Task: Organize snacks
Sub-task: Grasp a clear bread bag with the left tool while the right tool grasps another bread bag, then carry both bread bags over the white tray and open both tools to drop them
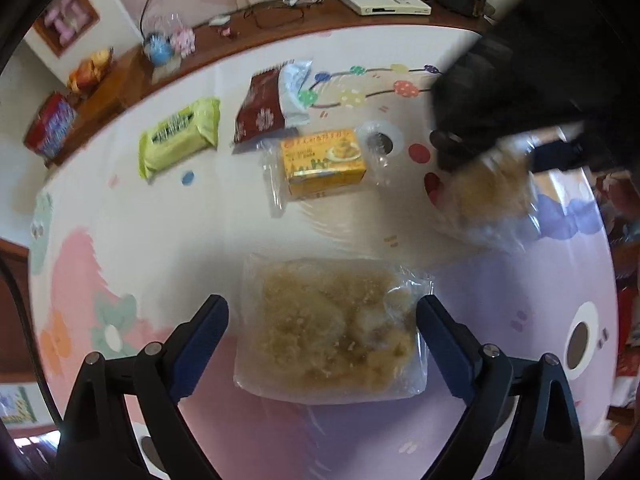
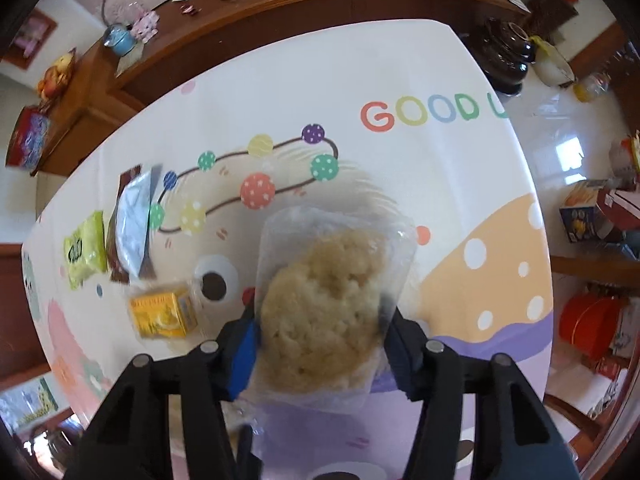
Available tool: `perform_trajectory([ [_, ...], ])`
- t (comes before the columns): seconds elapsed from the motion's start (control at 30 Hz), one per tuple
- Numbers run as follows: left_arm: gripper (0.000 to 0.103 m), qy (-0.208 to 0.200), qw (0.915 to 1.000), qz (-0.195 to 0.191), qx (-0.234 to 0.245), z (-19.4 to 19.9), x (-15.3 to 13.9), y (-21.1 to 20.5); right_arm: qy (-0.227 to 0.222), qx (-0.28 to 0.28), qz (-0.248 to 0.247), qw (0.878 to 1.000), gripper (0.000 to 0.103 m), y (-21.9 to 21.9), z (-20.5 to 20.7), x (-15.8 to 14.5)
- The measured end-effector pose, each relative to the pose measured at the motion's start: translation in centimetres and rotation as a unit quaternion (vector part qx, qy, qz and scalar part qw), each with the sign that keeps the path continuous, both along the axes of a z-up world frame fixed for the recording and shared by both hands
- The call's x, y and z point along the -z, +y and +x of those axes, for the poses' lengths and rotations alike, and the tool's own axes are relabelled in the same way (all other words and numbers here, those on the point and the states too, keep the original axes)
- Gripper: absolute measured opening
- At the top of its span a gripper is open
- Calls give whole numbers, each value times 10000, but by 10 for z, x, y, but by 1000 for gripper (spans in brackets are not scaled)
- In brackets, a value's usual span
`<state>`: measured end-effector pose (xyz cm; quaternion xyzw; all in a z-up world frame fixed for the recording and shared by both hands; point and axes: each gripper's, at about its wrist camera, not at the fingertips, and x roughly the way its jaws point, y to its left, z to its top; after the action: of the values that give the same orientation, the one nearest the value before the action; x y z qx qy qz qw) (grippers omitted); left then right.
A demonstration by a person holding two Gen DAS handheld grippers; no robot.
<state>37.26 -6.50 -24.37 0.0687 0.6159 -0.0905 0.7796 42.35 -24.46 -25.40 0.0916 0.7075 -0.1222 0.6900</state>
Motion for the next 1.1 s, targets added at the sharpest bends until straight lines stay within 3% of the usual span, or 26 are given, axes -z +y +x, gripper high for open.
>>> perform_trajectory([
  [0.1,92,194,9991,-311,-202,2,4,9,13,-93,17,10000,55,-5,-13,-3],
  [0.13,86,181,9992,-292,-188,1,3,9,1,-94,47,9999,55,-9,-21,-2],
  [0.17,71,132,9994,-265,-157,0,1,8,-13,-70,99,9999,55,-13,-28,-3],
  [0.4,50,-163,9998,-133,-32,-14,-21,-1,-455,76,620,9970,55,-32,-76,-31],
  [0.53,48,-478,9988,-67,-28,-26,-48,-5,-946,-63,735,9928,55,-33,-108,-64],
  [0.67,48,-897,9959,-28,131,-52,-94,-4,-1494,-128,873,9848,55,-31,-144,-102],
  [0.8,48,-1410,9889,69,470,-105,-157,0,-2037,-330,956,9738,55,-22,-194,-146],
  [0.93,48,-1641,9844,112,624,-161,-206,10,-2386,-591,1048,9636,55,-12,-236,-181],
  [1.1,48,-1745,9818,291,686,-214,-238,21,-2669,-944,1002,9538,55,-2,-292,-214],
])
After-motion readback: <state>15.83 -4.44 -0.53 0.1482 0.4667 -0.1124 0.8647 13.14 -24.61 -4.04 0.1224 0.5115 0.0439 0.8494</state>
